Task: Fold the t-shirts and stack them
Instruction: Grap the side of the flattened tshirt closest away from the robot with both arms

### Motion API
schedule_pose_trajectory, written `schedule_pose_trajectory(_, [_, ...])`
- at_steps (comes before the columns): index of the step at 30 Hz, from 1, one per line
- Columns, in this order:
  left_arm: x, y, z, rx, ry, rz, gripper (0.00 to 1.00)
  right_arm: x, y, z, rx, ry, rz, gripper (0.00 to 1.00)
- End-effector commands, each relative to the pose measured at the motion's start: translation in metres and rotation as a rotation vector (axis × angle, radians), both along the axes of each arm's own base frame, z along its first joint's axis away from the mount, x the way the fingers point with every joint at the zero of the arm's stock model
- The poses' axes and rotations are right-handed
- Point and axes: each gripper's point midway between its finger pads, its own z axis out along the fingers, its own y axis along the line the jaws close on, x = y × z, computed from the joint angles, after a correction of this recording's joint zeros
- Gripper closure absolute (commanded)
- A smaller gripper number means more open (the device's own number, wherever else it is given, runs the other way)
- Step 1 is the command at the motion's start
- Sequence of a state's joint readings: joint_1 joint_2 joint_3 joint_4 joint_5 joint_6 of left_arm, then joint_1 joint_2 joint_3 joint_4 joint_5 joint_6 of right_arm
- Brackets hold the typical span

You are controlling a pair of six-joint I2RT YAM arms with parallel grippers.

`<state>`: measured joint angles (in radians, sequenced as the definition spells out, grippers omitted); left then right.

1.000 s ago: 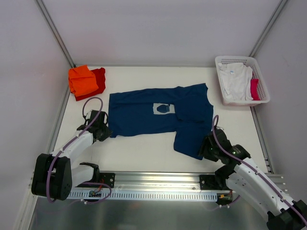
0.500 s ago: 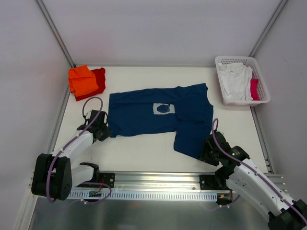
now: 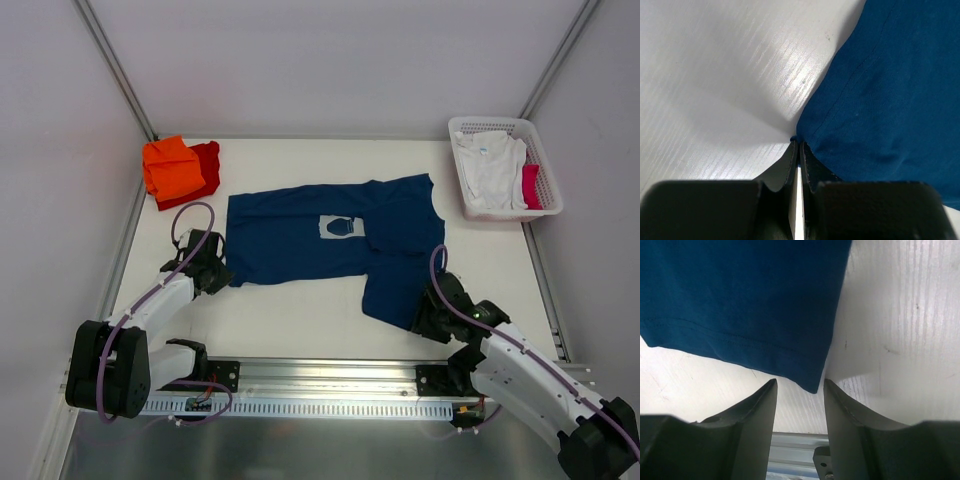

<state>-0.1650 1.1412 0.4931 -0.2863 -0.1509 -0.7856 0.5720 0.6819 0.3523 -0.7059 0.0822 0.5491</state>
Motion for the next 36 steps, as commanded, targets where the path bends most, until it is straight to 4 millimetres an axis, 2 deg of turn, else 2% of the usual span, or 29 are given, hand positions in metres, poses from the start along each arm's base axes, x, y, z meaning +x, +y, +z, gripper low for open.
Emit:
schedule_pose_trajectory(1, [0.01,0.0,0.011,0.012,-0.045,0.005,1.0,0.013,0.008,0.004,0.018,-0.037,0.007,0.55])
schedule_pose_trajectory(5, [0.01,0.0,0.011,0.014,-0.044,0.006,1.0,0.017,0.011,0.004,0.017,-0.042,0.018,0.56])
schedule_pose_trajectory(10, [0.011,0.0,0.012,0.012,-0.05,0.007,1.0,0.021,0.011,0.005,0.011,-0.056,0.021,0.66])
schedule_pose_trajectory(17, [0.01,0.0,0.01,0.013,-0.041,0.007,1.0,0.024,0.013,0.004,0.013,-0.06,0.021,0.99])
schedule_pose_trajectory(24, [0.013,0.0,0.015,0.018,-0.054,-0.01,1.0,0.039,0.017,0.02,0.007,-0.11,0.032,1.0])
schedule_pose_trajectory(36, [0.037,-0.002,0.054,0.02,-0.17,-0.026,1.0,0.089,0.021,0.081,-0.07,-0.276,0.068,1.0])
